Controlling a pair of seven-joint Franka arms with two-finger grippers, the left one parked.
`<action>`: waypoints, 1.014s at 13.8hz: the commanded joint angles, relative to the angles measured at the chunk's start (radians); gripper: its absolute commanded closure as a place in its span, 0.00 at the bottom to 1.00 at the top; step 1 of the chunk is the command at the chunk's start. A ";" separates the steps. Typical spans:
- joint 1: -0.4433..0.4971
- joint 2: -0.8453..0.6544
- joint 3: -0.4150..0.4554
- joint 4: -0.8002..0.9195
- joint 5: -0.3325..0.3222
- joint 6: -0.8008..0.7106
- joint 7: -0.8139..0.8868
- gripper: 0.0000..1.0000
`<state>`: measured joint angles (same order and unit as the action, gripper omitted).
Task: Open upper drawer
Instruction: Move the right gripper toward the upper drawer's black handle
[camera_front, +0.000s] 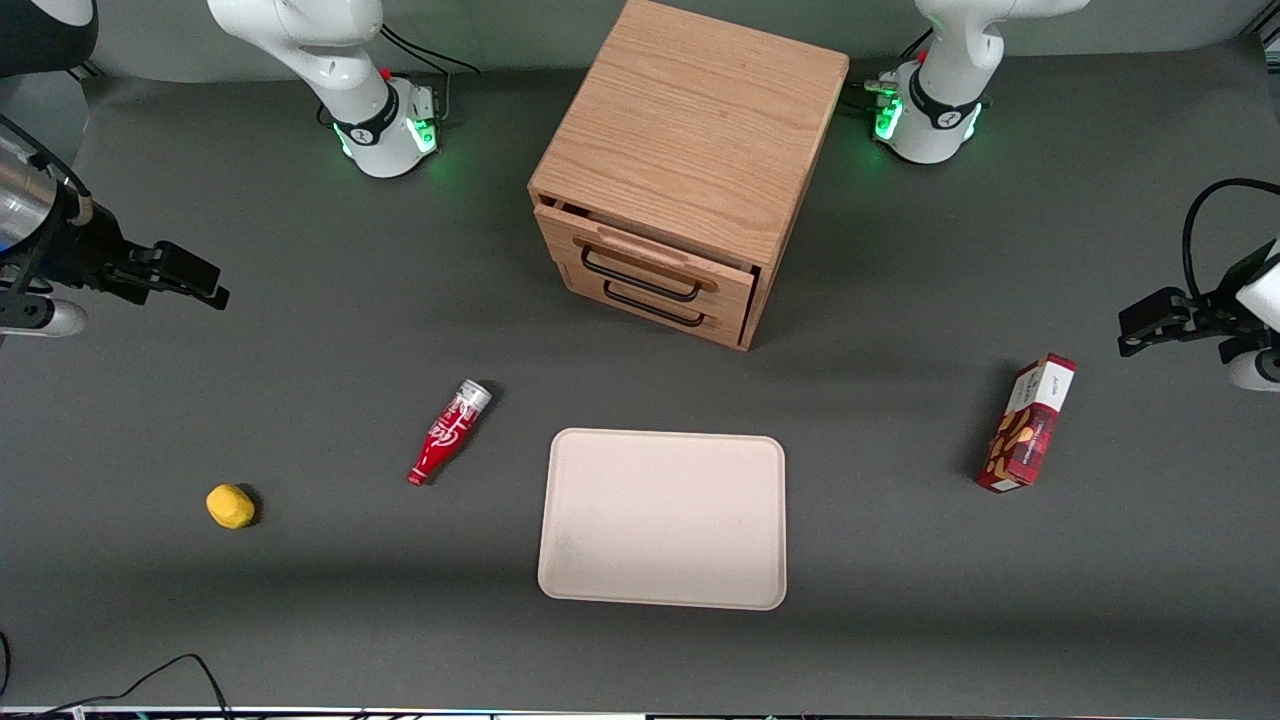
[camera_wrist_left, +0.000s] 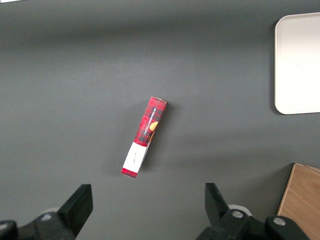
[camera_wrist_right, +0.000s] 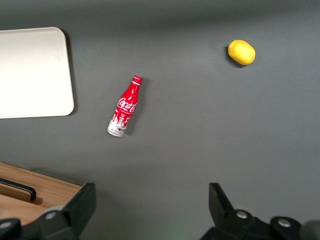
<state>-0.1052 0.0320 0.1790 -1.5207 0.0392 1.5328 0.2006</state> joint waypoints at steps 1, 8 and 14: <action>0.004 -0.014 -0.001 -0.013 0.007 0.006 0.028 0.00; 0.053 0.099 0.236 0.049 0.056 0.013 -0.097 0.00; 0.088 0.405 0.572 0.159 -0.013 0.196 -0.288 0.00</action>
<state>-0.0313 0.3068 0.6746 -1.4350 0.0769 1.6851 -0.0170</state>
